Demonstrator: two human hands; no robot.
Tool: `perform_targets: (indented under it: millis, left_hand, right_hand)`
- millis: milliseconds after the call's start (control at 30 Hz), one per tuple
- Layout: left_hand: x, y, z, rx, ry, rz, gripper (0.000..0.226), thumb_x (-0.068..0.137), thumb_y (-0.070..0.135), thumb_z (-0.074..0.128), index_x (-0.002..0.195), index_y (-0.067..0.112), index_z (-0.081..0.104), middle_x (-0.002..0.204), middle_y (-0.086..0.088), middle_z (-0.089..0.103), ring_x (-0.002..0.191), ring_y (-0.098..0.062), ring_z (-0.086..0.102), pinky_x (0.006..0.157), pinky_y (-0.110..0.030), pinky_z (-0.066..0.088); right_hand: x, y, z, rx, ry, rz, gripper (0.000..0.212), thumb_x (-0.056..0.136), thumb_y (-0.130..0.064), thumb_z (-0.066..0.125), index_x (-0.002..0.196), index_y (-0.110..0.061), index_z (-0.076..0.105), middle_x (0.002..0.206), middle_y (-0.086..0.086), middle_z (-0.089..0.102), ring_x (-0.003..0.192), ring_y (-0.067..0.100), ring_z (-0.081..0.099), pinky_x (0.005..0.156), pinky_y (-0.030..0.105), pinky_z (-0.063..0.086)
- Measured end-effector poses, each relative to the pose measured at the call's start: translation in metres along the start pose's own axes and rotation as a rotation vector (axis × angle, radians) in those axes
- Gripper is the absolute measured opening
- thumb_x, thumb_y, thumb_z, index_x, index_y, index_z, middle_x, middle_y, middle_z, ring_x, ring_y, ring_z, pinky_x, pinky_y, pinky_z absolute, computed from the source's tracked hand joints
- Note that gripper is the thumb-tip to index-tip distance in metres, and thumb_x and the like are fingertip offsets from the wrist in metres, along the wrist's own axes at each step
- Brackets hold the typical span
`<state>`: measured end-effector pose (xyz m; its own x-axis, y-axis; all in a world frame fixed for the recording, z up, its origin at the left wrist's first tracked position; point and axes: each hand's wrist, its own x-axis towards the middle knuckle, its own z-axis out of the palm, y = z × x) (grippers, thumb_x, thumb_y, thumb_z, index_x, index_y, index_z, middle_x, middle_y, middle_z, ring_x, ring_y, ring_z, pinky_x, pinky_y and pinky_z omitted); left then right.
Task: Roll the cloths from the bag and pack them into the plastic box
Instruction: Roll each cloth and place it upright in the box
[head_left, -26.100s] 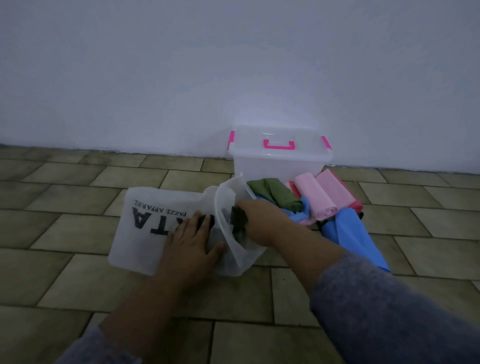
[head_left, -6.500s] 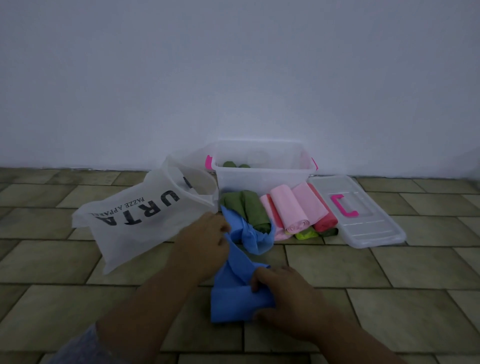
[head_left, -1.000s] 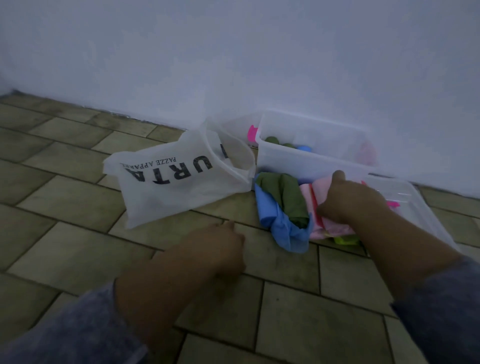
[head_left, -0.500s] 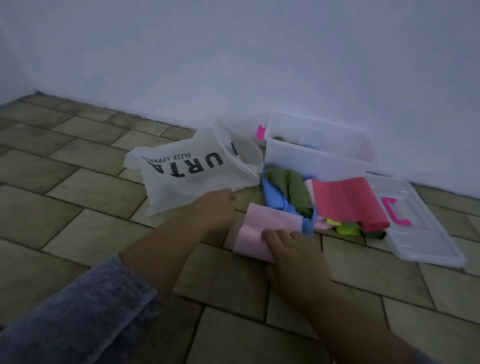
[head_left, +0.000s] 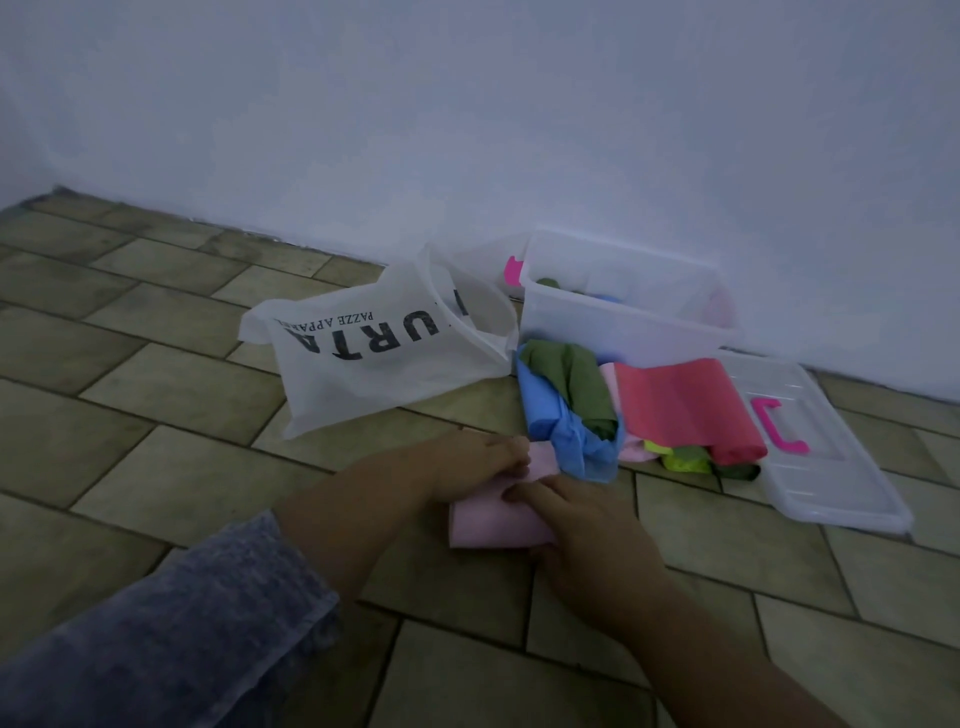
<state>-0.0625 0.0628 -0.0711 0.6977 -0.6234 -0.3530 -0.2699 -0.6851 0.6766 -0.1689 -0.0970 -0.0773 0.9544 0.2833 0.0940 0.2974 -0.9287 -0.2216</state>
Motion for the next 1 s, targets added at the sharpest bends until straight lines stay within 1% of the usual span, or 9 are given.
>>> perform_targets:
  millis: [133,267,400,467,600,700,800,900,1000]
  left_hand:
    - [0.001,-0.001,0.000,0.045,0.022,0.000,0.037,0.097,0.052,0.023,0.103,0.036,0.056,0.128,-0.003,0.056,0.112,-0.017,0.050,0.100,-0.032,0.034]
    - [-0.001,0.001,-0.002,0.076,-0.040,0.029,0.033,0.099,0.038,0.038,0.117,0.020,0.058,0.126,-0.005,0.056,0.111,-0.020,0.049,0.086,-0.016,0.033]
    - [-0.005,-0.003,-0.003,0.310,-0.080,0.043,0.038,0.084,0.046,0.059,0.117,0.028,0.056,0.128,0.002,0.054,0.112,-0.016,0.050,0.089,-0.031,0.037]
    - [-0.008,-0.007,-0.002,0.425,-0.011,0.052,0.038,0.082,0.051,0.058,0.115,0.033,0.058,0.136,0.009,0.046,0.123,-0.014,0.042,0.101,-0.039,0.031]
    - [-0.004,-0.008,0.001,0.486,0.055,-0.036,0.038,0.086,0.055,0.049,0.119,0.038,0.058,0.118,0.007,0.052,0.114,-0.016,0.046,0.095,-0.043,0.029]
    - [0.002,-0.010,0.002,0.454,0.047,-0.087,0.038,0.088,0.054,0.047,0.121,0.039,0.056,0.118,0.008,0.056,0.110,-0.015,0.049,0.098,-0.044,0.031]
    - [0.007,-0.015,0.000,0.424,0.096,-0.143,0.043,0.083,0.061,0.050,0.119,0.039,0.055,0.115,0.007,0.060,0.103,-0.014,0.052,0.094,-0.040,0.039]
    - [0.010,-0.019,-0.005,0.453,0.259,-0.268,0.059,0.079,0.068,0.048,0.119,0.024,0.054,0.113,-0.003,0.059,0.094,-0.018,0.054,0.079,-0.034,0.042]
    - [0.012,-0.021,-0.004,0.288,0.382,-0.348,0.062,0.086,0.065,0.038,0.120,0.015,0.054,0.119,-0.009,0.059,0.102,-0.025,0.056,0.086,-0.037,0.044]
  right_hand:
    - [0.005,0.009,-0.009,0.038,-0.058,0.026,0.038,0.079,-0.030,0.061,0.114,-0.039,0.049,0.107,-0.012,0.063,0.098,0.012,0.057,0.080,0.024,0.027]
    - [0.020,0.018,-0.018,0.100,-0.205,0.070,0.038,0.083,-0.031,0.062,0.119,-0.041,0.052,0.113,-0.012,0.063,0.101,0.014,0.058,0.079,0.026,0.040]
    - [0.027,0.019,-0.017,0.168,-0.345,0.114,0.043,0.089,-0.036,0.056,0.129,-0.046,0.046,0.120,-0.011,0.059,0.106,0.015,0.055,0.087,0.029,0.043]
    - [0.028,0.020,-0.014,0.079,-0.322,0.105,0.037,0.091,-0.041,0.051,0.128,-0.043,0.049,0.121,-0.008,0.059,0.108,0.015,0.053,0.092,0.034,0.040]
    - [0.024,0.019,-0.008,-0.100,-0.163,0.075,0.039,0.092,-0.047,0.041,0.130,-0.041,0.046,0.119,-0.010,0.048,0.111,0.013,0.042,0.092,0.037,0.032]
    - [0.016,0.011,-0.002,-0.076,-0.011,-0.015,0.033,0.081,-0.048,0.048,0.112,-0.037,0.052,0.110,-0.010,0.050,0.102,0.013,0.047,0.083,0.032,0.032]
    - [0.013,0.008,0.001,-0.134,-0.048,-0.028,0.038,0.072,-0.056,0.049,0.105,-0.037,0.050,0.105,-0.012,0.052,0.097,0.012,0.049,0.082,0.033,0.032]
    - [0.019,0.007,-0.001,-0.171,-0.037,0.044,0.032,0.081,-0.052,0.048,0.110,-0.037,0.051,0.106,-0.012,0.059,0.098,0.013,0.053,0.087,0.036,0.028]
    - [0.031,0.007,-0.007,-0.118,-0.094,0.171,0.028,0.089,-0.050,0.042,0.110,-0.032,0.051,0.101,-0.006,0.064,0.089,0.015,0.057,0.079,0.035,0.030]
